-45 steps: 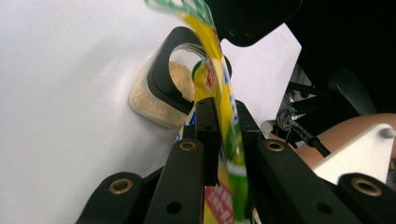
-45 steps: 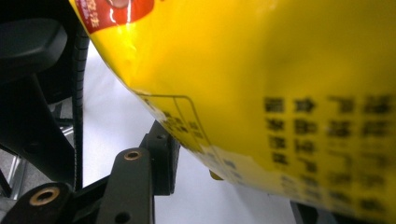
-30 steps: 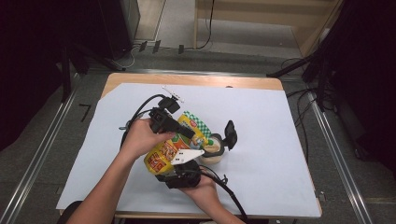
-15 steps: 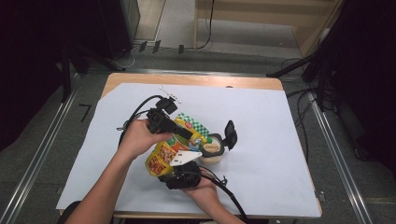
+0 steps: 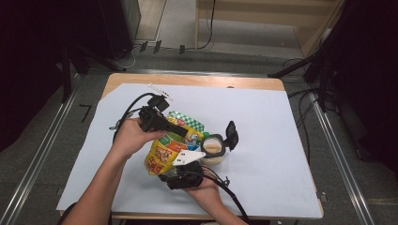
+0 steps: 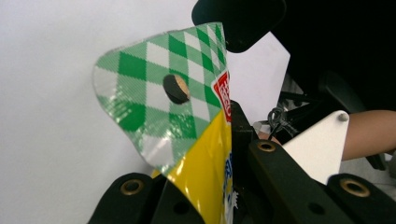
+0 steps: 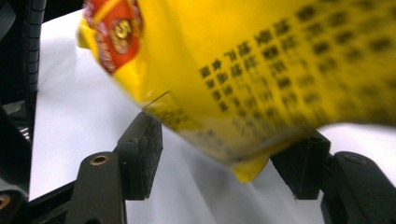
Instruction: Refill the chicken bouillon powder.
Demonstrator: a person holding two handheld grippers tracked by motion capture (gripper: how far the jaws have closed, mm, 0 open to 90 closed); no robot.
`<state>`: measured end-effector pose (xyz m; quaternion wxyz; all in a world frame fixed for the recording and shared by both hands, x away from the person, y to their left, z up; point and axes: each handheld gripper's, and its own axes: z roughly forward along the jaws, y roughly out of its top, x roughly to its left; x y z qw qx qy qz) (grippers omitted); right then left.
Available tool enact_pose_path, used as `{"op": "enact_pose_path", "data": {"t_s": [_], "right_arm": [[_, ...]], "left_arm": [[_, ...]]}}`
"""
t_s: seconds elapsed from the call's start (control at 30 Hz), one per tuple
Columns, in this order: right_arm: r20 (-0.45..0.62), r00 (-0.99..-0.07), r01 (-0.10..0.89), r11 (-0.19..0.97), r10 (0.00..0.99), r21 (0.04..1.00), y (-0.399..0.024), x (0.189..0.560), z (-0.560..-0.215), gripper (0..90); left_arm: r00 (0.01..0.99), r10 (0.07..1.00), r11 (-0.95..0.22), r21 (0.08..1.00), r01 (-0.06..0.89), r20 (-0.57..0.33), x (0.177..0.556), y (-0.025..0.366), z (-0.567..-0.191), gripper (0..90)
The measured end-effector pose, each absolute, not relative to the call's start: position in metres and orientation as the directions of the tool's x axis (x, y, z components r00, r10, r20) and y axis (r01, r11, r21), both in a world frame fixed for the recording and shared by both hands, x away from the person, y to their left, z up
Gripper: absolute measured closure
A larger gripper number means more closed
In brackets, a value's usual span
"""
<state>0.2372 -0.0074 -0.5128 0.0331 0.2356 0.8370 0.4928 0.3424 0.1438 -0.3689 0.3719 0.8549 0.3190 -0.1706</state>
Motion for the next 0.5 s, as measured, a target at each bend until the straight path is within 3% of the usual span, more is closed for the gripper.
{"op": "enact_pose_path", "data": {"t_s": [0.5], "right_arm": [[0.201, -0.876, 0.378, 0.366, 0.438, 0.85, -0.014, 0.24, -0.504, 37.4]], "left_arm": [[0.744, 0.448, -0.444, 0.599, 0.667, -0.496, 0.343, 0.177, -0.351, 90.0]]}}
